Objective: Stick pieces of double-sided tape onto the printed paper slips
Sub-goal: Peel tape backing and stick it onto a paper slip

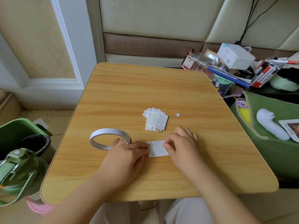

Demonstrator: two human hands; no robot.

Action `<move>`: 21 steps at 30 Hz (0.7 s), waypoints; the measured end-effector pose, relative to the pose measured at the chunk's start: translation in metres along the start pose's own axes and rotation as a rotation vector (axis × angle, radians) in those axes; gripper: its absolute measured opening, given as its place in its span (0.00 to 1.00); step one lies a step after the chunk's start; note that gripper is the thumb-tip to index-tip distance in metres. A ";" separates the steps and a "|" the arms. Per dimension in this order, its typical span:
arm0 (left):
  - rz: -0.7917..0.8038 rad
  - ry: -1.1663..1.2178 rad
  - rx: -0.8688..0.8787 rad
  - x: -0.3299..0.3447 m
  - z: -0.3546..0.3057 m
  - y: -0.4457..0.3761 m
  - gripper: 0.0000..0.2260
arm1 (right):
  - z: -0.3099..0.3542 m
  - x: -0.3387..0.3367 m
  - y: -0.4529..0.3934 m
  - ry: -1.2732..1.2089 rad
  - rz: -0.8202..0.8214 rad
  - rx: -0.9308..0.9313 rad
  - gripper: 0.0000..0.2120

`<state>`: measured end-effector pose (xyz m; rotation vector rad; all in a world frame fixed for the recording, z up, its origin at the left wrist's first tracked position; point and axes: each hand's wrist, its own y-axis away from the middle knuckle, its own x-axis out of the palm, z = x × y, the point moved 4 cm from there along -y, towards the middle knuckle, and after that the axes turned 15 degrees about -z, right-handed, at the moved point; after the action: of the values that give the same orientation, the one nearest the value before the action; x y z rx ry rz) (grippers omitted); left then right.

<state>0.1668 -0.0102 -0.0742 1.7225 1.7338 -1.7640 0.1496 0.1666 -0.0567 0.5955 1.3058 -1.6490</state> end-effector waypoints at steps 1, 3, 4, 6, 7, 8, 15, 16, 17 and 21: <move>0.002 0.001 -0.003 0.000 0.000 0.000 0.15 | 0.010 0.004 0.000 -0.037 -0.004 -0.022 0.08; 0.014 -0.002 -0.007 0.000 0.000 0.000 0.16 | 0.026 0.013 0.003 -0.090 0.006 -0.058 0.06; 0.022 -0.004 -0.007 0.000 0.000 0.001 0.16 | 0.027 0.017 0.006 -0.102 0.025 -0.046 0.05; 0.025 -0.007 -0.009 -0.001 0.001 0.001 0.16 | 0.015 0.017 0.008 -0.091 0.042 0.009 0.04; 0.021 -0.009 -0.009 -0.001 0.001 0.001 0.16 | 0.007 0.014 0.008 -0.064 0.037 0.031 0.04; 0.019 -0.008 -0.008 0.000 0.001 0.001 0.15 | -0.001 0.009 0.008 -0.032 0.036 0.046 0.04; 0.007 0.000 -0.015 0.001 0.000 0.002 0.16 | 0.018 0.009 0.004 -0.056 0.028 -0.028 0.06; 0.008 0.002 -0.014 0.000 0.000 0.002 0.16 | 0.021 0.012 0.008 -0.081 0.038 -0.029 0.05; 0.011 0.004 -0.013 0.000 -0.001 0.002 0.16 | 0.020 0.014 0.011 -0.093 0.041 -0.017 0.04; 0.018 -0.001 -0.015 0.000 -0.001 0.001 0.16 | -0.005 0.003 0.008 0.001 0.030 0.035 0.05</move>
<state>0.1686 -0.0098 -0.0743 1.7261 1.7212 -1.7395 0.1545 0.1703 -0.0648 0.6342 1.2646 -1.6503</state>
